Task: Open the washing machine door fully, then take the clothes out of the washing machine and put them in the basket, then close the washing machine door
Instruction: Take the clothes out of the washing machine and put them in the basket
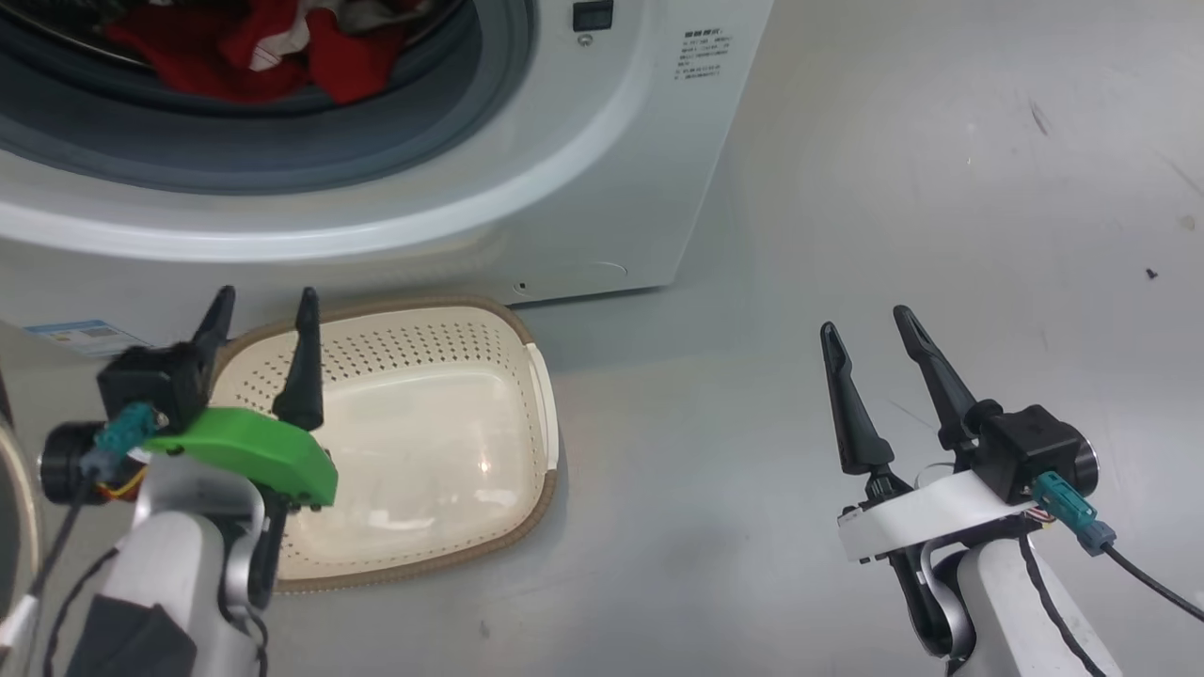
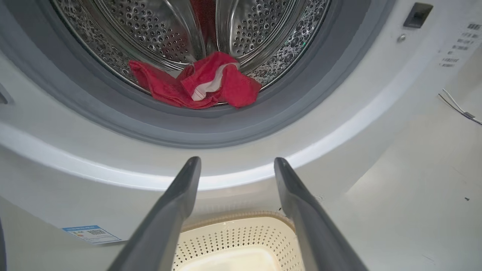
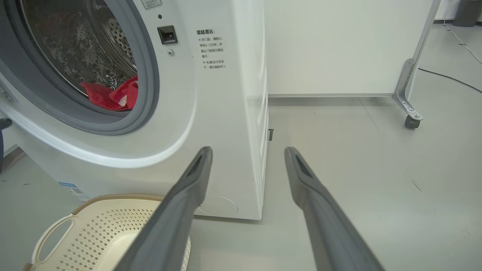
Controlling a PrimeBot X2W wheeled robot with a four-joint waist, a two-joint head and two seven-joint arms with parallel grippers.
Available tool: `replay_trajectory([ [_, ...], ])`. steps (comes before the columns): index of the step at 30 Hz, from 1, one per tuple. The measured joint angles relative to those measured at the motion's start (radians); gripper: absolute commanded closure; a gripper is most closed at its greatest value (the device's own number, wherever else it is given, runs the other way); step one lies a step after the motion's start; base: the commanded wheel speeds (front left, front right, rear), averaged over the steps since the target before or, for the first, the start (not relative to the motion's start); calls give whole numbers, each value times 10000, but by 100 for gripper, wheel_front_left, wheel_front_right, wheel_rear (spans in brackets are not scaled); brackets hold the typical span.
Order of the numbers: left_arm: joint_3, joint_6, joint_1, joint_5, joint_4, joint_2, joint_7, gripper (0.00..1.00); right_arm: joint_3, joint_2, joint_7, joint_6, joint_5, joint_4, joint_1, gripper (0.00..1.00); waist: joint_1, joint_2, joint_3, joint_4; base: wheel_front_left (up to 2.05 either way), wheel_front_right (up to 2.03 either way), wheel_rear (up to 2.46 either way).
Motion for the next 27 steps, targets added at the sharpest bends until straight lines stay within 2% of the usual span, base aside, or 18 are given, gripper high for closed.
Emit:
replay_trajectory([
  [14,581,-865,-3300,-905,487,1129,2105,0,474,-10,0,-178,717,-318,-1219,0,1,0,1863,-917,0,0,0],
  [27,1181,-963,-5583,-1112,922,2050,3124,0,1001,-12,0,-353,1331,-349,-1760,0,1,0,2869,-1820,0,0,0],
])
